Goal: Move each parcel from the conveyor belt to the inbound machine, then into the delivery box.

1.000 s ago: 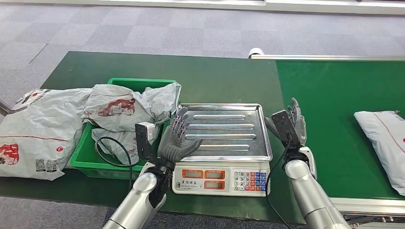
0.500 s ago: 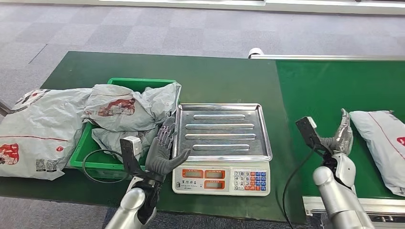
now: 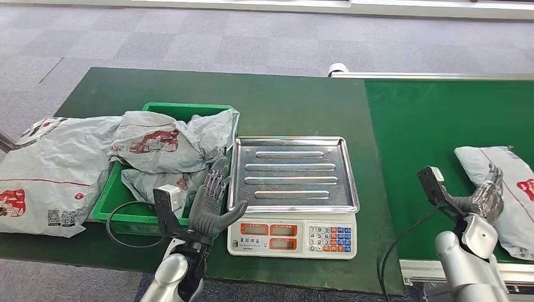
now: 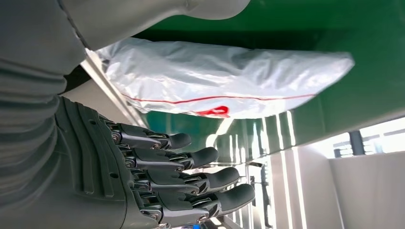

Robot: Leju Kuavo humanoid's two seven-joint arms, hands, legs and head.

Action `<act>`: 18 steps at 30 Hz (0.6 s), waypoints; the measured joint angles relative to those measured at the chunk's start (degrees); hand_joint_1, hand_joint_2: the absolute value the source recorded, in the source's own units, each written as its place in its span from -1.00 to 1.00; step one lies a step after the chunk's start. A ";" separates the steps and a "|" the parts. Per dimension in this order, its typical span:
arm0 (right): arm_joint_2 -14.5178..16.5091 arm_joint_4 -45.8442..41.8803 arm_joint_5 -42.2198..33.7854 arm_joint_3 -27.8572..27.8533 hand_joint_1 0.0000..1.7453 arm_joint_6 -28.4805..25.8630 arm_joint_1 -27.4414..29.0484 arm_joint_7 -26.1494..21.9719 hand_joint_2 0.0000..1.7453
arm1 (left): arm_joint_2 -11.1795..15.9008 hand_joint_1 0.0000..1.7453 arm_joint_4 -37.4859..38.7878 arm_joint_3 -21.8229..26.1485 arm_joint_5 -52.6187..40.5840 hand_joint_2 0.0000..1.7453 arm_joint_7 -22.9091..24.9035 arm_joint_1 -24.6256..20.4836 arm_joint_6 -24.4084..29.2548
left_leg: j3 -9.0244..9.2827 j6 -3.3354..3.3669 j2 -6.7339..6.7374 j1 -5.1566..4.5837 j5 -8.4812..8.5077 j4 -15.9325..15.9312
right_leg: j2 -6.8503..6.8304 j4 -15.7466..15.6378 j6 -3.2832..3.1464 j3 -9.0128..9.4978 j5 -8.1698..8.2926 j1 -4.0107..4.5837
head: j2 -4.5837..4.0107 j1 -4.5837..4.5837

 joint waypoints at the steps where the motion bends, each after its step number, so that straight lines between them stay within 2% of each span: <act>1: 0.00 -0.02 0.61 -0.57 -1.00 0.44 0.36 0.44 1.00 | 0.00 -1.00 -0.18 0.01 -0.02 1.00 0.13 0.15 -0.05 | 0.00 0.01 0.00 0.00 -0.01 0.00 | 0.00 0.00 0.01 0.00 -0.01 0.00 | 0.00 0.00; 8: -0.69 0.92 0.94 -4.35 -1.00 2.79 0.92 0.68 1.00 | -0.01 -1.00 -0.67 0.31 -0.05 1.00 0.64 0.52 -0.51 | 0.00 0.01 0.02 -0.01 0.00 0.00 | 0.00 0.00 0.02 0.01 0.00 -0.03 | 0.01 0.00; 18: -2.32 7.52 6.40 -5.29 -1.00 -1.05 0.05 5.78 1.00 | -0.17 -1.00 -0.80 0.36 -0.23 1.00 0.76 0.53 -1.05 | 0.02 0.02 0.00 -0.02 0.00 0.00 | -0.01 0.00 0.02 0.02 0.00 -0.03 | 0.01 0.00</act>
